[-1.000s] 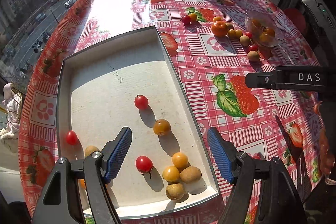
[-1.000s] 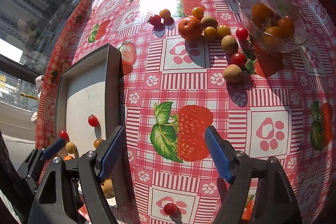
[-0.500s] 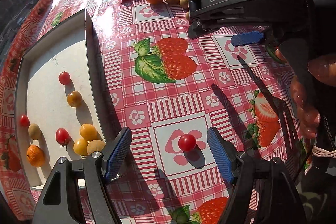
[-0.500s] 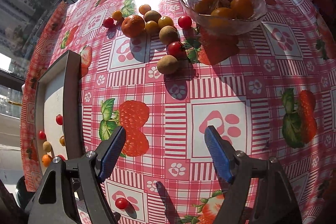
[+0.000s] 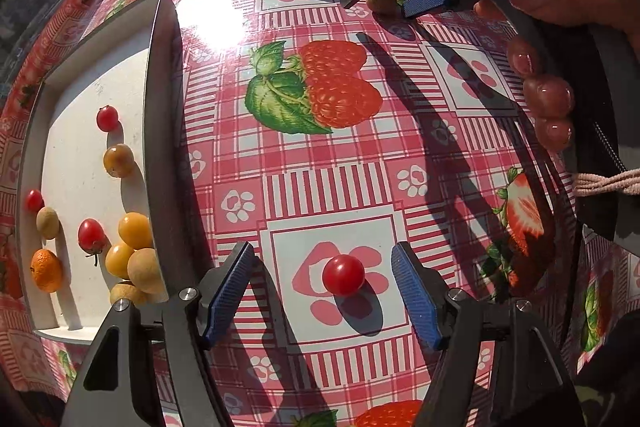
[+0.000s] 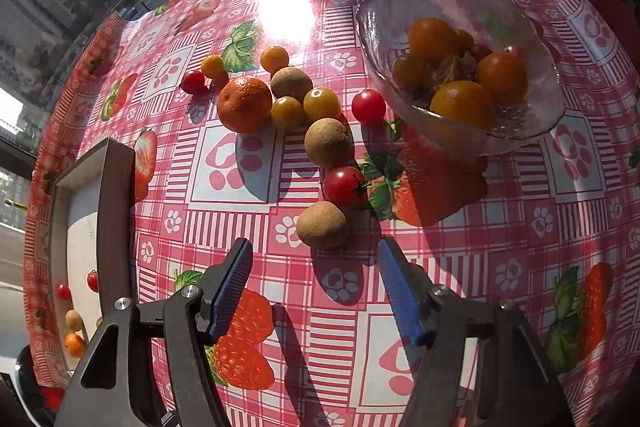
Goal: Organize fruits
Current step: 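Grasp a brown kiwi with the right tool while the left grasps a red cherry tomato, then carry the kiwi and red tomato in both tools over the white tray, then open both tools to release the kiwi and red tomato into the tray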
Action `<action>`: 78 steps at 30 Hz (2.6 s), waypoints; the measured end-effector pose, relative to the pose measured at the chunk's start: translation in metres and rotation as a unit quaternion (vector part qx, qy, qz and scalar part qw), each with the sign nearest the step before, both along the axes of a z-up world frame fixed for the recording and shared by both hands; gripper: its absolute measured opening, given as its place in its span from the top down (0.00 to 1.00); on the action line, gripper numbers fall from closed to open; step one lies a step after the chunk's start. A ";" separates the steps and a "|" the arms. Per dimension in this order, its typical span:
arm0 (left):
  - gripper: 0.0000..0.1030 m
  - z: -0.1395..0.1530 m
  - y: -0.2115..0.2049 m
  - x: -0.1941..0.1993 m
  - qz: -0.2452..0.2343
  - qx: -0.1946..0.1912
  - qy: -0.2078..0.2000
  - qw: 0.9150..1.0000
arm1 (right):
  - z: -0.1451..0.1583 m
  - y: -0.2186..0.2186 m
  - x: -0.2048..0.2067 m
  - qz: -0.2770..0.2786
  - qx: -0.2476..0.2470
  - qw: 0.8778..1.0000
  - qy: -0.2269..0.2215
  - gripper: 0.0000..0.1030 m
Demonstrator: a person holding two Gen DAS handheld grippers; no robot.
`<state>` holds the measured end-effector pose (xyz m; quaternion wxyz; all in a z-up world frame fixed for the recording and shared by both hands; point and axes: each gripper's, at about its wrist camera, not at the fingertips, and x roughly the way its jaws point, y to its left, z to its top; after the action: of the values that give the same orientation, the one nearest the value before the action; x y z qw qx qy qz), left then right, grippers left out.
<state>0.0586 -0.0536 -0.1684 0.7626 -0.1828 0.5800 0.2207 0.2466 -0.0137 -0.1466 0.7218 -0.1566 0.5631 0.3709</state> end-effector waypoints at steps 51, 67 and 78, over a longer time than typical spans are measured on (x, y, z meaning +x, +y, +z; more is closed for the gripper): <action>0.80 0.069 0.118 -0.076 0.116 -0.060 -0.103 0.986 | 0.046 -0.006 -0.086 0.055 0.038 0.995 0.071 0.73; 0.80 0.042 0.207 -0.113 0.196 -0.012 -0.082 0.977 | 0.038 0.091 -0.151 0.146 0.036 0.986 0.079 0.73; 0.80 0.010 0.230 -0.102 0.194 0.001 -0.043 0.980 | 0.011 0.140 -0.158 0.172 0.001 0.983 0.059 0.73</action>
<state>-0.0434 0.1766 -0.1579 0.7294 -0.3008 0.5000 0.3571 0.0883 0.1259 -0.1356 0.6123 -0.2284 0.5692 0.4988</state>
